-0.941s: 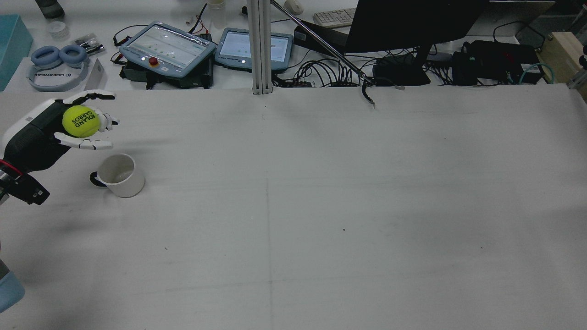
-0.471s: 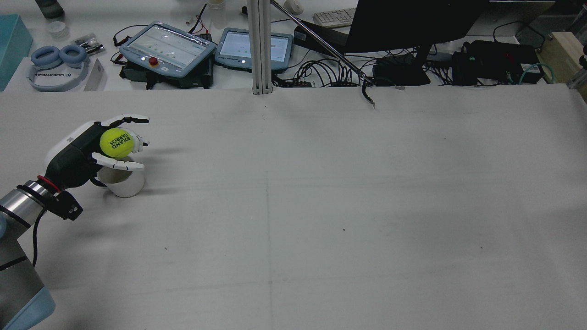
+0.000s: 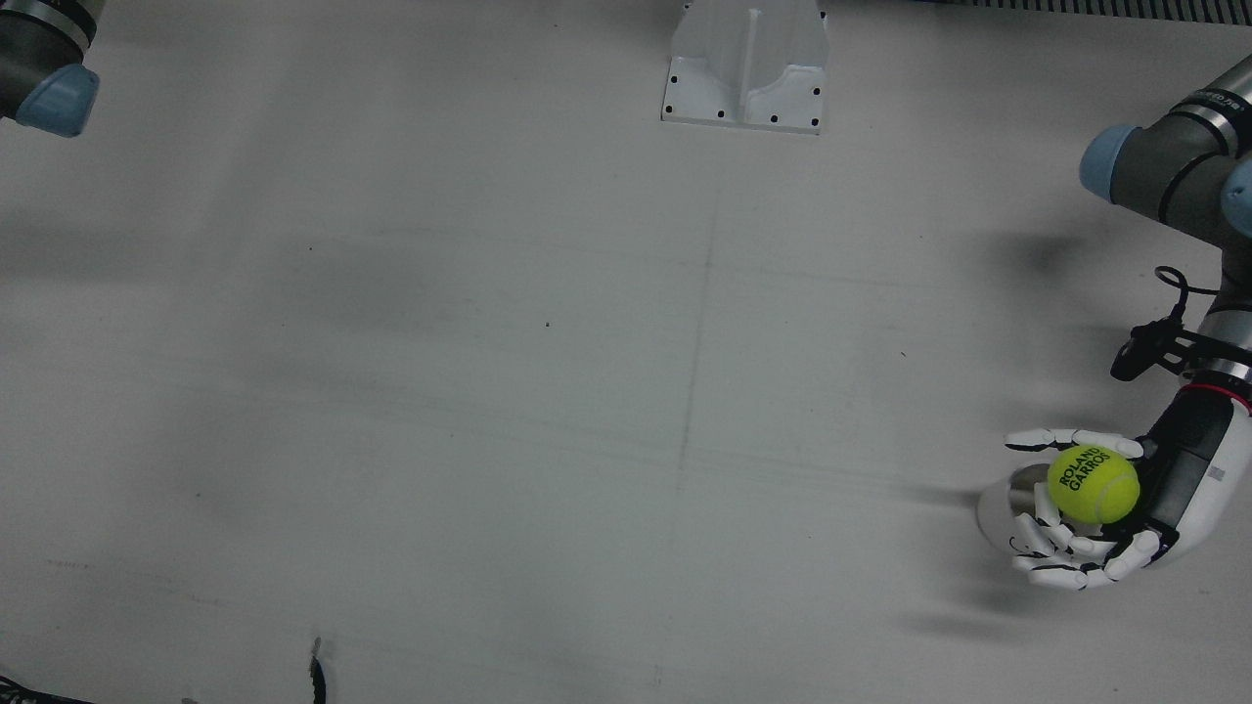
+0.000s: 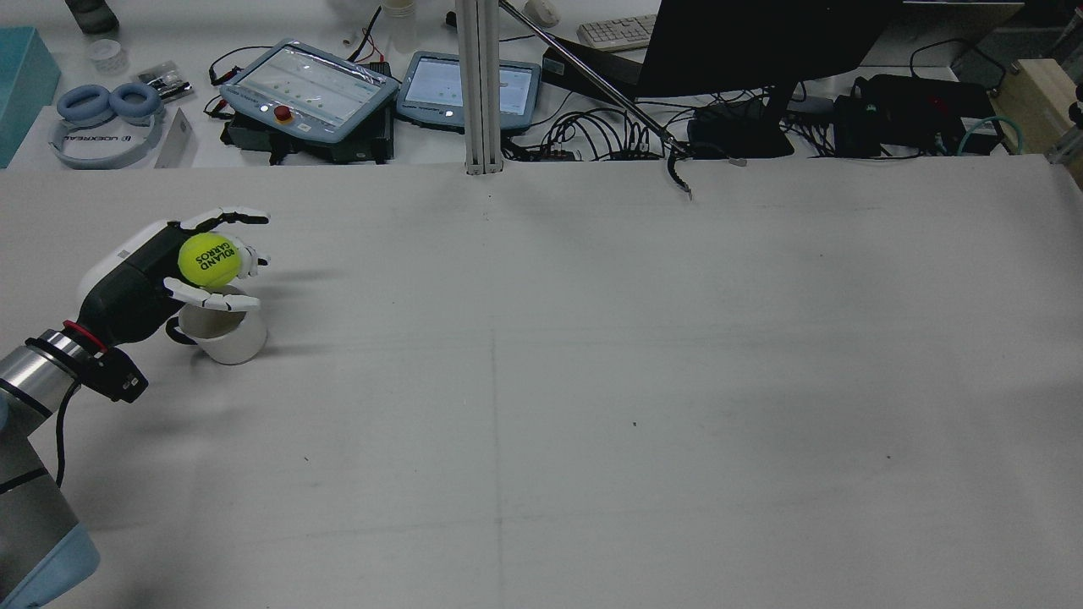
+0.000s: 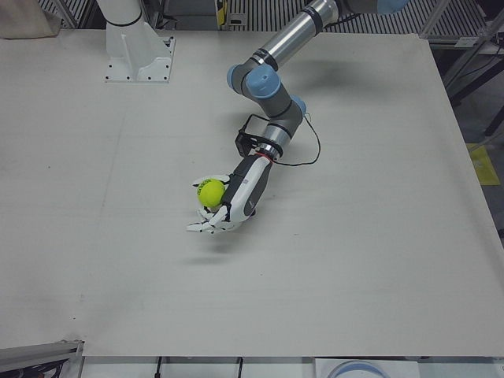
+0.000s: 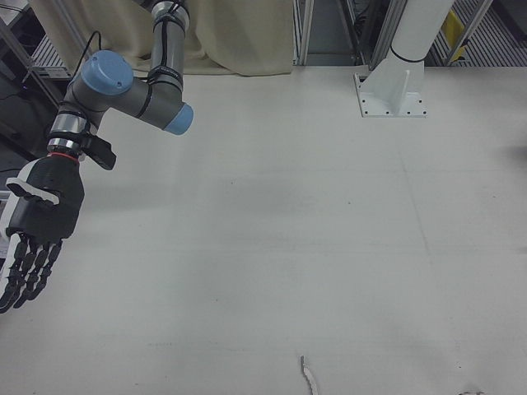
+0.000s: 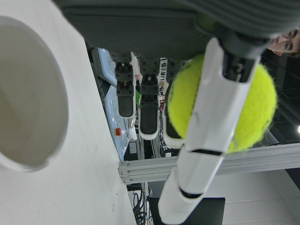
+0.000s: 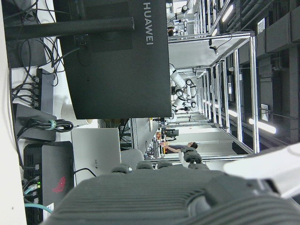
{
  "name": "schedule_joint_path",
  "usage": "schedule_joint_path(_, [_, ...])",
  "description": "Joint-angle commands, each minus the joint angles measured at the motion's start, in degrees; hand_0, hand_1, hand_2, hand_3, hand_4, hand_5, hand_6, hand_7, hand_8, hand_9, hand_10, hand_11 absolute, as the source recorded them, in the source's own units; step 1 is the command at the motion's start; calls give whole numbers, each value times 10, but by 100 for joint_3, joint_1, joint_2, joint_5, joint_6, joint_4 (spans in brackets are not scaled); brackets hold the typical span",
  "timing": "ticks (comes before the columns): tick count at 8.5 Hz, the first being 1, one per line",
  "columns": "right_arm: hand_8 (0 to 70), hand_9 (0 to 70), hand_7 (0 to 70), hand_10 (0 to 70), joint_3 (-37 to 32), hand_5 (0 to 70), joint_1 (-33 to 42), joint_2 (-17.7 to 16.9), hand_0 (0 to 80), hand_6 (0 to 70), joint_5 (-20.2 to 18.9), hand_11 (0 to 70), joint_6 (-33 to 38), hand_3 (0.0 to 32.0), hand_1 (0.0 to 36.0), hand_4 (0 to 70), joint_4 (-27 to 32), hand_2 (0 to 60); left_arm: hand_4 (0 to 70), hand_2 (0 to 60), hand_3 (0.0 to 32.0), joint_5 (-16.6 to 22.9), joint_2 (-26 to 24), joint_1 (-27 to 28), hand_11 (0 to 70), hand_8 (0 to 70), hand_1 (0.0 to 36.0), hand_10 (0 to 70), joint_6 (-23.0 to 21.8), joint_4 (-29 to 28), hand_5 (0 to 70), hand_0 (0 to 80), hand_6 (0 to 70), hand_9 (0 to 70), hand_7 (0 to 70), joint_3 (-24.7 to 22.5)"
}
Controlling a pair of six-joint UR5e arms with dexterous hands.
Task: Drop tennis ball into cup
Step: 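Open the left hand fingers to release the ball into the cup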
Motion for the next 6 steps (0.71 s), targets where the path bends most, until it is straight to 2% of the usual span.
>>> schedule_joint_path(1, [0, 0, 0, 0, 0, 0, 0, -2, 0, 0, 0, 0, 0, 0, 0, 0, 2, 0, 161, 73, 0, -3, 259, -15, 241, 268, 232, 151, 4, -197, 176, 617, 497, 254, 360, 31])
schedule_joint_path(2, [0, 0, 0, 0, 0, 0, 0, -2, 0, 0, 0, 0, 0, 0, 0, 0, -6, 0, 151, 56, 0, -3, 399, -15, 223, 262, 218, 140, 13, -293, 170, 600, 465, 226, 324, 31])
schedule_joint_path(3, [0, 0, 0, 0, 0, 0, 0, 6, 0, 0, 0, 0, 0, 0, 0, 0, 2, 0, 148, 55, 0, -12, 531, -6, 219, 270, 210, 138, 22, -399, 177, 597, 503, 215, 302, 40])
schedule_joint_path(5, [0, 0, 0, 0, 0, 0, 0, -2, 0, 0, 0, 0, 0, 0, 0, 0, 2, 0, 143, 48, 0, -12, 577, -15, 213, 254, 212, 134, 4, -443, 169, 594, 453, 195, 276, 40])
schedule_joint_path(6, [0, 0, 0, 0, 0, 0, 0, -2, 0, 0, 0, 0, 0, 0, 0, 0, -6, 0, 147, 36, 0, -12, 559, -15, 210, 242, 220, 131, -4, -444, 160, 603, 390, 194, 287, 5])
